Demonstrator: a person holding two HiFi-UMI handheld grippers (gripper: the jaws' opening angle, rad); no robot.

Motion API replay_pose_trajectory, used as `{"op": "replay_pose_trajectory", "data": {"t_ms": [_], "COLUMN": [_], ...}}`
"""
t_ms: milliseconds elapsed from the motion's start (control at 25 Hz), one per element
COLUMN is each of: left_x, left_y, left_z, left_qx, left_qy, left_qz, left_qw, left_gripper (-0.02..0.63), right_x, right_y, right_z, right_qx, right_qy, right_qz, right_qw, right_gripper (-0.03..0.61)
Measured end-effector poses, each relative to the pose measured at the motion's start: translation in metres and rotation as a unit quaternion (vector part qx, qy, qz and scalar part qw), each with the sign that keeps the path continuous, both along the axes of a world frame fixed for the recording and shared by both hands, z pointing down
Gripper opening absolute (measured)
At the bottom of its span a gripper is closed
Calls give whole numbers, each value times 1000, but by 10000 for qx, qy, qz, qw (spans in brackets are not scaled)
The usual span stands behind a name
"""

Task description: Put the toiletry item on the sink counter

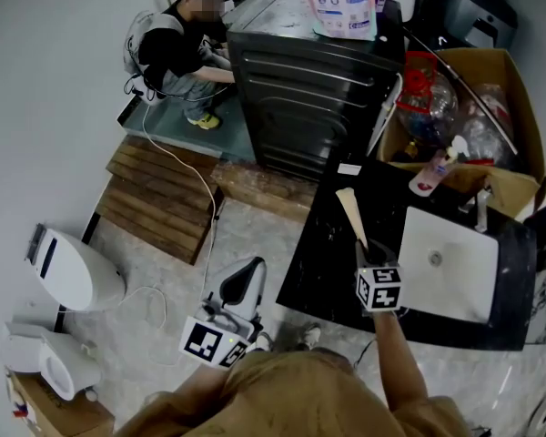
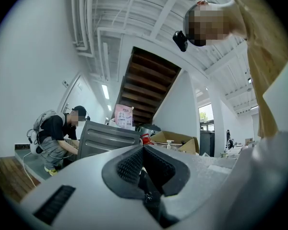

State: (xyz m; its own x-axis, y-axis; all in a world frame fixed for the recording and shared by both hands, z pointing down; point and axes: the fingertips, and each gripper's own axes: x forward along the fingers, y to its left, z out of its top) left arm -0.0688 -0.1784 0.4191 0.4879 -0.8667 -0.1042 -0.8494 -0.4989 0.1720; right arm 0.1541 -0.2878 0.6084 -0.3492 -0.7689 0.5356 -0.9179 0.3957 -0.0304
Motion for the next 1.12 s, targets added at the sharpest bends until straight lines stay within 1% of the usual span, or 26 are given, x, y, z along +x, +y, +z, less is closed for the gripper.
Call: {"op": "replay_pose_trajectory", "data": {"t_ms": [320,480,640,760,1040,1120], "left_x": [-9,-13,-14,-14,-14,-15], "left_y": [0,0,0,-2,0,0], "left_z": [4,5,4,3,2,3], "left_qx": [-83,-73,-73,-60,-62,-81], "left_qy": [-56,-60,-51,-41,-23,-14], "left_qz": [-132,-190,-202,-181,-135,-114], "left_qw": [9999,9998,9998,9998,9999,9999], "left_gripper": [2,2,2,2,2,2], "right_x": [-1,-1,-7,-9,-8,-6], "right_y": [-7,-9,-7,-8,-8,-9], "right_z": [37,48,50,54,54,54], "right_qx": [-392,-380,-477,-606,-640,-653], "right_qy": [326,541,793,959,939,901], "right_qz": [-74,-169,-300,-328,-297,-270], "right_qw": [9987,9977,9953,9930,9931,9934], "right_gripper": [55,57,67,95,103,124]}}
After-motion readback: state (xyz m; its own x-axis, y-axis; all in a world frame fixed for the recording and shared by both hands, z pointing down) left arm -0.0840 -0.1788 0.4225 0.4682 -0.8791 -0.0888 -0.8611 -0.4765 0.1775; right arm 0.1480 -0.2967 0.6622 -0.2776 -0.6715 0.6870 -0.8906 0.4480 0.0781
